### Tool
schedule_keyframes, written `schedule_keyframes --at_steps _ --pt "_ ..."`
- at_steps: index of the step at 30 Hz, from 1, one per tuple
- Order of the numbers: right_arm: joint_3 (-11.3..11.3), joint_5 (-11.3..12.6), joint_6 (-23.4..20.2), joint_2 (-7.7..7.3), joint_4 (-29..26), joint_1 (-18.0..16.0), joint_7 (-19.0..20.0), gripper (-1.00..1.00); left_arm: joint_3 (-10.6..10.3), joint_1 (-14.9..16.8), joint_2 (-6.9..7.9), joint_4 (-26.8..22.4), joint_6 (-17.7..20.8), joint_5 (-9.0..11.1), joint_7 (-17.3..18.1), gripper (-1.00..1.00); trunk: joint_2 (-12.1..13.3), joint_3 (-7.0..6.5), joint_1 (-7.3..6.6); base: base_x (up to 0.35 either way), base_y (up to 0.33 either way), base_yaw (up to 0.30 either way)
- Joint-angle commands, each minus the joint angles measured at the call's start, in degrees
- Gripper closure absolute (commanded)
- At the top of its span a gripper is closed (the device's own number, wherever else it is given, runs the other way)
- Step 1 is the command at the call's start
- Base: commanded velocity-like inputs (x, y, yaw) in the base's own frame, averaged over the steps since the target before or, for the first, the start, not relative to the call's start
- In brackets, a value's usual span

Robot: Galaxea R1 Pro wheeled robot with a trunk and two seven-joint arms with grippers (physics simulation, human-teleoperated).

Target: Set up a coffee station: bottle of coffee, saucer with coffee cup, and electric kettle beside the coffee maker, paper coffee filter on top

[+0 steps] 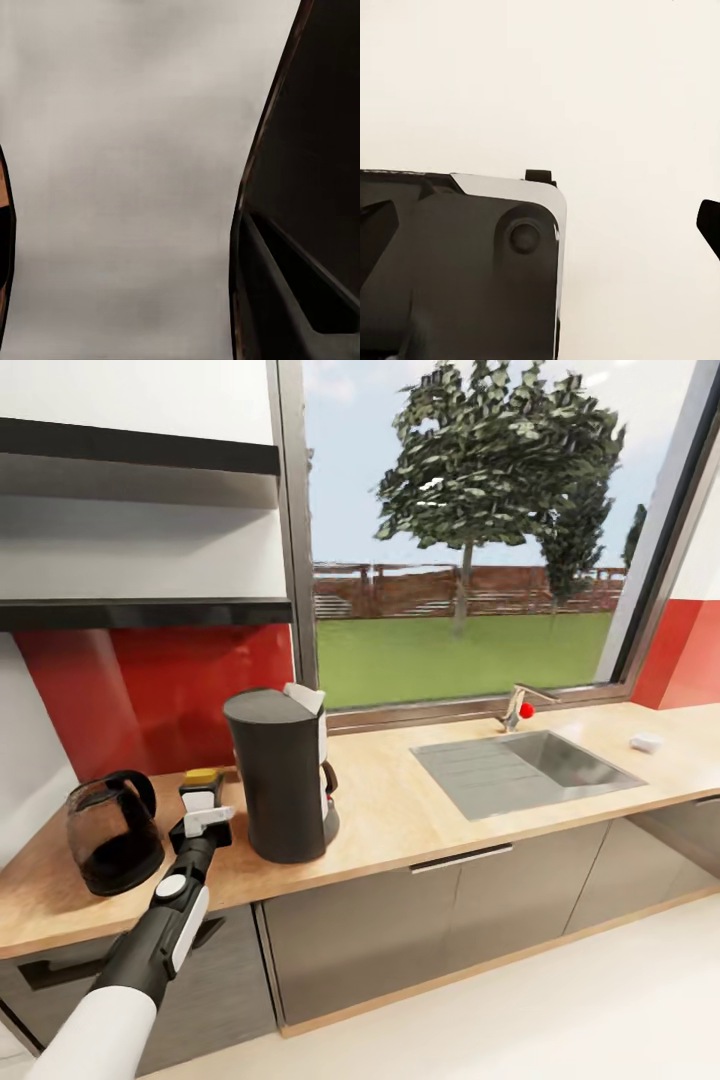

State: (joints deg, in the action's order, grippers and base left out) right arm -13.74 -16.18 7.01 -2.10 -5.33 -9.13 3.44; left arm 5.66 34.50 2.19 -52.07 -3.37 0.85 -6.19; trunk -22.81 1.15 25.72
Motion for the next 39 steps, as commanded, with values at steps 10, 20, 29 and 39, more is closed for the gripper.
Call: schedule_keyframes --at_steps 10,20,29,39 --pt "-0.58 -0.43 0.20 -0.01 0.06 -0.04 0.25 -1.00 0.57 -0.03 0.17 0.13 -0.16 0.06 -0.15 1.00 -0.11 0.12 0.06 0.140 0.000 0.000" --pt "-0.55 -0.43 0.20 -0.01 0.06 -0.06 0.25 -1.00 1.53 -0.05 0.26 1.95 -0.32 -0.06 -0.06 1.00 -0.11 0.12 0.06 0.133 0.021 0.000" --pt "-0.50 -0.47 0.20 -0.01 0.08 -0.04 0.25 -1.00 2.62 -2.51 2.61 2.26 -4.68 0.10 1.08 1.00 -0.11 0.12 0.06 0.001 0.000 0.000" --pt "-0.50 -0.47 0.20 -0.01 0.09 -0.03 0.25 -1.00 2.69 -3.12 3.08 5.06 -5.25 0.11 6.59 1.00 -0.11 0.12 0.06 0.120 0.000 0.000"
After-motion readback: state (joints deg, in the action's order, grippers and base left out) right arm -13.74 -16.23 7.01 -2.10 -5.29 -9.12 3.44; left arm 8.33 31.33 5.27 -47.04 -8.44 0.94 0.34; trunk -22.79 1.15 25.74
